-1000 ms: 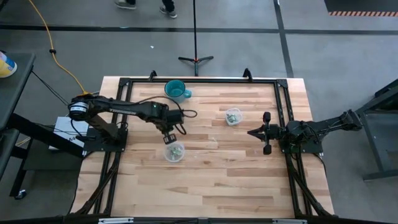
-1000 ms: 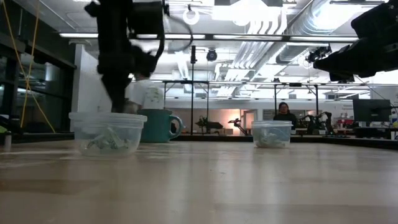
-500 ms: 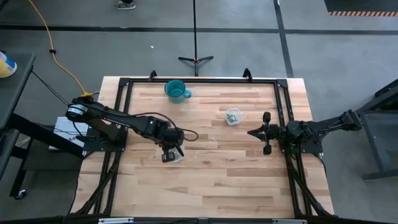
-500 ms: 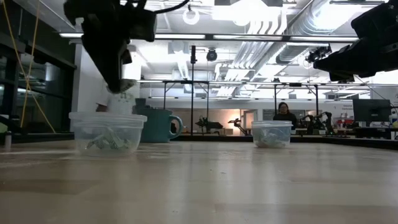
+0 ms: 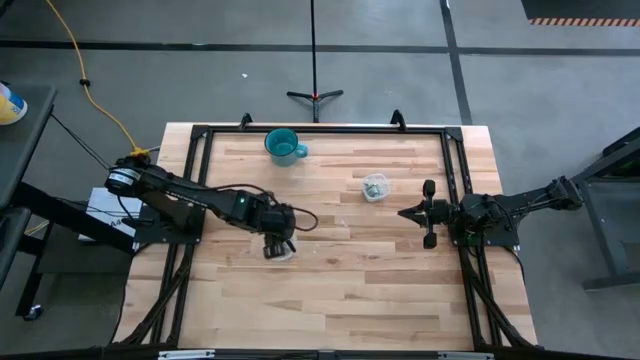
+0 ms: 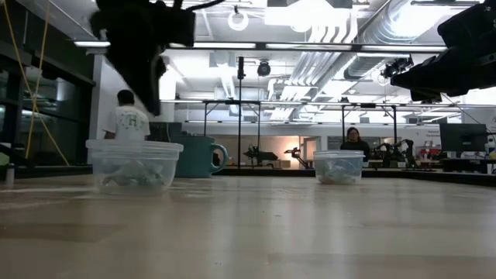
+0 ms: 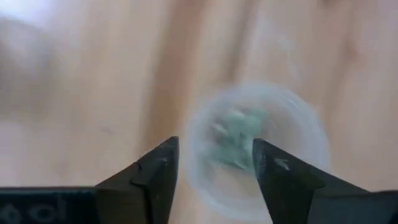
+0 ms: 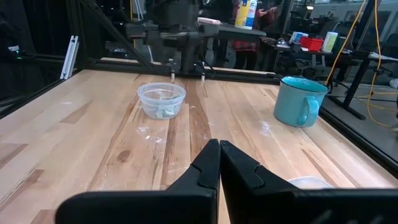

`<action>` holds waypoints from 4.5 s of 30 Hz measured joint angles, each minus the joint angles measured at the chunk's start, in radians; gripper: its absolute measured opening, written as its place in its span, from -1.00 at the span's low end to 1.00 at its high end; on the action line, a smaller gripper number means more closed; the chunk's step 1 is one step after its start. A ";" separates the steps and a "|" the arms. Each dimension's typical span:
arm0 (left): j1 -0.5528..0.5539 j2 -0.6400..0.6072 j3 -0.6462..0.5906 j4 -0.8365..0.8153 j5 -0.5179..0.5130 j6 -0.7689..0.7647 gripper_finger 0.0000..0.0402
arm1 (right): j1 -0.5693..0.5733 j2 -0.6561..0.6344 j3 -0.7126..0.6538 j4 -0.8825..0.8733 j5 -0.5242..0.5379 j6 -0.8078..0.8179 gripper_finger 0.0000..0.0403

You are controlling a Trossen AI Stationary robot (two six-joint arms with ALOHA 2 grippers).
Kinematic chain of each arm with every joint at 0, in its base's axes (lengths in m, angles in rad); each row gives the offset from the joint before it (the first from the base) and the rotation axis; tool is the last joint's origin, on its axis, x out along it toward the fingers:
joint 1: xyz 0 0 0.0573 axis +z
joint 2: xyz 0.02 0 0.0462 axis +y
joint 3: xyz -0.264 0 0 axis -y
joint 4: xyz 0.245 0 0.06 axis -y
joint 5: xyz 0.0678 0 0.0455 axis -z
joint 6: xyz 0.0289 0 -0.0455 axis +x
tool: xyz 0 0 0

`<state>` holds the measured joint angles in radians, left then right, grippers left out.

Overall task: Pick and place items into bin
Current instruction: Return to Home Position

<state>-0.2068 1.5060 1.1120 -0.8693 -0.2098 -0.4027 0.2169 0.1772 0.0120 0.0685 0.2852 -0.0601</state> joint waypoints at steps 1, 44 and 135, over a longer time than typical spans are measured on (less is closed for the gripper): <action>-0.007 -0.008 -0.005 0.022 -0.062 0.004 0.20 | 0.000 0.000 0.000 0.000 0.000 0.000 -0.99; 0.056 -1.296 -1.099 1.085 -0.068 0.527 -0.88 | 0.000 -0.002 -0.001 0.004 -0.006 -0.006 -1.00; 0.056 -1.466 -1.102 0.913 0.018 0.529 -0.15 | 0.000 -0.072 -0.003 0.029 0.064 0.105 -1.00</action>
<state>-0.1507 0.0399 0.0101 0.0437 -0.1913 0.1261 0.2169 0.1051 0.0085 0.0975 0.3488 0.0444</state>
